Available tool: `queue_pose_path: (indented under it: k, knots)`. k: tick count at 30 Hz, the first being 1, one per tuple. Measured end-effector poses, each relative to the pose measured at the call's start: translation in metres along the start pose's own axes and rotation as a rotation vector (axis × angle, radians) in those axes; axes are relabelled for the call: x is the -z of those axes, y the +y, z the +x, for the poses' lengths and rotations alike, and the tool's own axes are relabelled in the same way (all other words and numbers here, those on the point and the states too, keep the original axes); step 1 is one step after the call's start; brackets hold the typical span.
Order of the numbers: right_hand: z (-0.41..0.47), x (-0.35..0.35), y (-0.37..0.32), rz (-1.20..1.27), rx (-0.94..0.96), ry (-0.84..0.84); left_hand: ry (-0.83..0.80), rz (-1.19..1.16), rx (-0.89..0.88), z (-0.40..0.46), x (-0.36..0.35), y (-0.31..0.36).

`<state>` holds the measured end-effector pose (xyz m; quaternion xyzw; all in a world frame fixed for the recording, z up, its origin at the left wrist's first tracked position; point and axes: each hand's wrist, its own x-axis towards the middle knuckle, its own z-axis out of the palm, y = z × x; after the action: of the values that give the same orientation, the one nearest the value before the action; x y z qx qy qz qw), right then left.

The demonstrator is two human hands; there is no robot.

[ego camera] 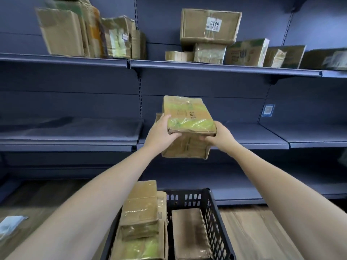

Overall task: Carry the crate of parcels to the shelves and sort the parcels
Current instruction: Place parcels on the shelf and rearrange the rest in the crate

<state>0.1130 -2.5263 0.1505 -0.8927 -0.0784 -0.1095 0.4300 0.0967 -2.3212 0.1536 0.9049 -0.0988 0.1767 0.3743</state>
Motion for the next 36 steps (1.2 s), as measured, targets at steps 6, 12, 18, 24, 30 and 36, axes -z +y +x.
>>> queue_pose_path:
  k: [6,12,18,24,30,36]
  knots:
    - [0.068,-0.016,-0.019,0.004,0.026,-0.015,0.032,0.035,-0.013,0.059,0.023,-0.013]
    - [0.124,-0.039,-0.015,-0.009,-0.029,-0.026,0.07,-0.027,0.056,0.108,0.009,-0.043]
    - [0.154,-0.058,0.0,-0.021,-0.084,-0.013,0.086,0.075,0.091,0.132,-0.012,-0.061]
    - [0.179,-0.072,0.005,0.048,-0.093,0.13,0.25,0.004,0.144,0.162,-0.032,-0.071]
    - [0.198,-0.089,-0.004,-0.114,-0.23,0.223,0.419,0.256,0.242,0.178,-0.067,-0.082]
    - [0.202,-0.101,-0.01,0.028,-0.293,0.185,0.344,0.19,0.285,0.182,-0.072,-0.089]
